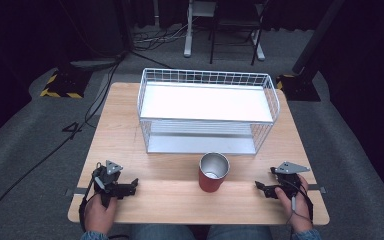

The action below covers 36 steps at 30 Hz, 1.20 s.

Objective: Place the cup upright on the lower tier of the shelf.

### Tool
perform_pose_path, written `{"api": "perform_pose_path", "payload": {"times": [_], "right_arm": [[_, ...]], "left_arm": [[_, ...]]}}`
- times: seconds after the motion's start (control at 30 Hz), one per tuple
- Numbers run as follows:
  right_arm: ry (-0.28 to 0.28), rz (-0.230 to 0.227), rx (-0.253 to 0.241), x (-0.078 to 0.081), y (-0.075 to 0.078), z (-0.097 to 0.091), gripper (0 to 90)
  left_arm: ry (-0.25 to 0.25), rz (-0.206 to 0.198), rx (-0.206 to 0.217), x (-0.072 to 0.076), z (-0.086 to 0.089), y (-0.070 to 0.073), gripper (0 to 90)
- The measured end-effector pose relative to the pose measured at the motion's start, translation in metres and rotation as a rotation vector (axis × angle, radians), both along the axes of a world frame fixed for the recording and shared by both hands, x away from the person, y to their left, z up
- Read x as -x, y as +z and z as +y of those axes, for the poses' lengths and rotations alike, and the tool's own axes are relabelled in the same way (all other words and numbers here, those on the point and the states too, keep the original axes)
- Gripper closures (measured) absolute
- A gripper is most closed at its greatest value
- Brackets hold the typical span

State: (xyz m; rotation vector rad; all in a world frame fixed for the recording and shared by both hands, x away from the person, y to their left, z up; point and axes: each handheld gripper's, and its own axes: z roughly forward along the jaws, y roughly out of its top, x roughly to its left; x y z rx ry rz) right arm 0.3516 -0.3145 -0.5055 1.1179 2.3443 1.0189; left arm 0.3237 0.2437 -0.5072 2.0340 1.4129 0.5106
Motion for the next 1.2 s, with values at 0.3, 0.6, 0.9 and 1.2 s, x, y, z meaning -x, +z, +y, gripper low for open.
{"api": "perform_pose_path", "payload": {"times": [0.3, 0.6, 0.9, 1.2], "right_arm": [[0.016, -0.001, 0.002, 0.002, 0.0, 0.001, 12.8], [0.023, -0.001, -0.022, 0.002, 0.001, 0.003, 16.9], [-0.021, -0.026, -0.108, 0.008, 0.011, 0.004, 16.2], [-0.046, -0.039, -0.192, 0.018, 0.024, 0.008, 16.2]], "left_arm": [[-0.003, -0.001, 0.003, -0.001, -0.001, 0.0, 0.0], [-0.011, 0.002, 0.002, -0.004, -0.002, 0.0, 0.0], [-0.011, 0.002, 0.002, -0.005, -0.002, 0.0, 0.0], [-0.011, 0.001, 0.002, -0.005, -0.002, 0.0, 0.0]]}}
